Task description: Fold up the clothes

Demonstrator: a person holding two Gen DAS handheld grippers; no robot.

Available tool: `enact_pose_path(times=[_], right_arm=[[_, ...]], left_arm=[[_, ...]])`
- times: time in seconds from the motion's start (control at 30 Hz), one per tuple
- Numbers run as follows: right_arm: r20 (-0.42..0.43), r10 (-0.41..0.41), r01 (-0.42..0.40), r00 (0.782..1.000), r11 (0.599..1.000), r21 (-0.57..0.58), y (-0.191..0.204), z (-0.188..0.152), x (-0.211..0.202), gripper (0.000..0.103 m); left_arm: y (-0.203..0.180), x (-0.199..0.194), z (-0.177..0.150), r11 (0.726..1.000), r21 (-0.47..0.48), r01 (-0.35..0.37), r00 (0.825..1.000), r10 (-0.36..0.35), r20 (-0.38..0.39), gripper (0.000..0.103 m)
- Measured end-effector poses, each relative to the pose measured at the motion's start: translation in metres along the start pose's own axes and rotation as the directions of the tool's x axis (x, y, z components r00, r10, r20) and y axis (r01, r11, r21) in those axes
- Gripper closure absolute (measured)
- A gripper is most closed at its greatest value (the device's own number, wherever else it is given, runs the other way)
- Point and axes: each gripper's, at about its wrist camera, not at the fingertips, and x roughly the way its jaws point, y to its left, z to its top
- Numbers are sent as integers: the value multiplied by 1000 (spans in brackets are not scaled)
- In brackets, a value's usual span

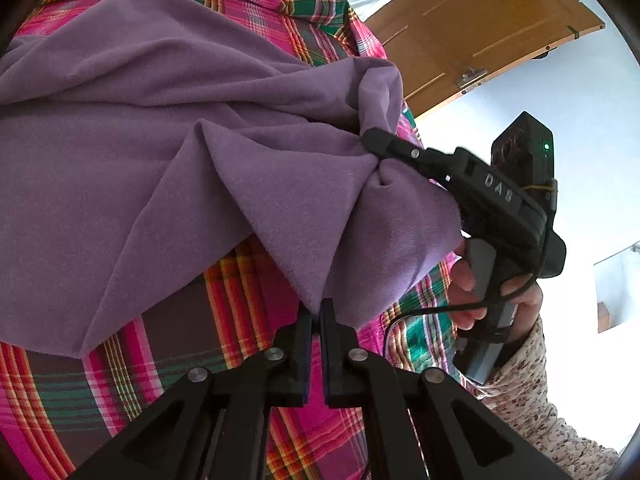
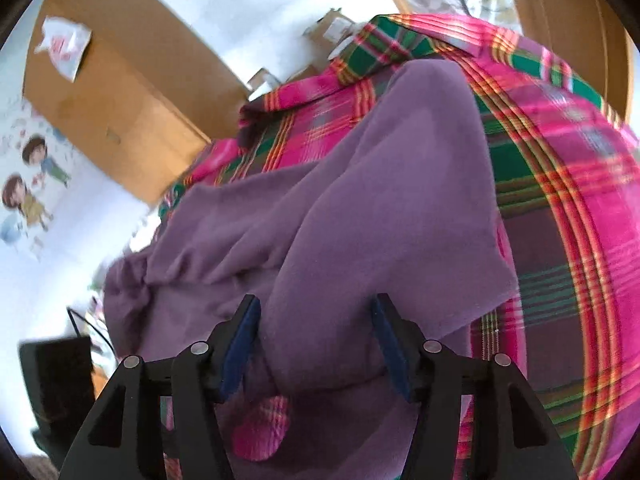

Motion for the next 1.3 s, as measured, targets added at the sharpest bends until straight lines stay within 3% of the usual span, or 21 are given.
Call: enact_pose_path(times=[0.03, 0.1, 0.2, 0.53, 0.7, 0.8, 1.07, 1.1, 1.3], right_arm=[[12, -10, 10, 1000, 1000, 4, -1, 2, -2, 63], [46, -42, 42, 998, 999, -9, -1, 8, -9, 87], [98, -88, 90, 991, 996, -26, 1, 17, -19, 92], [274, -228, 255, 934, 965, -65, 5, 47, -53, 93], [386, -336, 392, 859, 917, -74, 7, 67, -63, 93], [405, -386, 445, 829, 894, -58, -1, 76, -61, 93], [351, -553, 602, 756, 797, -40, -27, 75, -40, 92], [340, -563, 606, 753, 795, -25, -31, 75, -41, 91], [325, -505, 527, 800, 850, 23, -24, 58, -67, 85]], left_arm=[[0, 0, 0, 1000, 1, -1, 1000, 1, -1, 100], [1, -5, -5, 1000, 8, -2, 1000, 2, -1, 100], [2, -8, -8, 1000, 11, 2, 1000, -2, -7, 100], [8, -17, -19, 1000, 18, 9, 999, -9, -31, 100], [10, -19, -21, 1000, 20, 10, 999, -9, -35, 100], [12, -23, -21, 1000, 19, 12, 999, -11, -32, 100], [18, -38, -27, 1000, 18, 9, 1000, -9, -22, 100], [18, -41, -28, 1000, 20, 7, 1000, -7, -19, 100], [19, -55, -17, 1000, 21, -3, 1000, 2, 21, 100]])
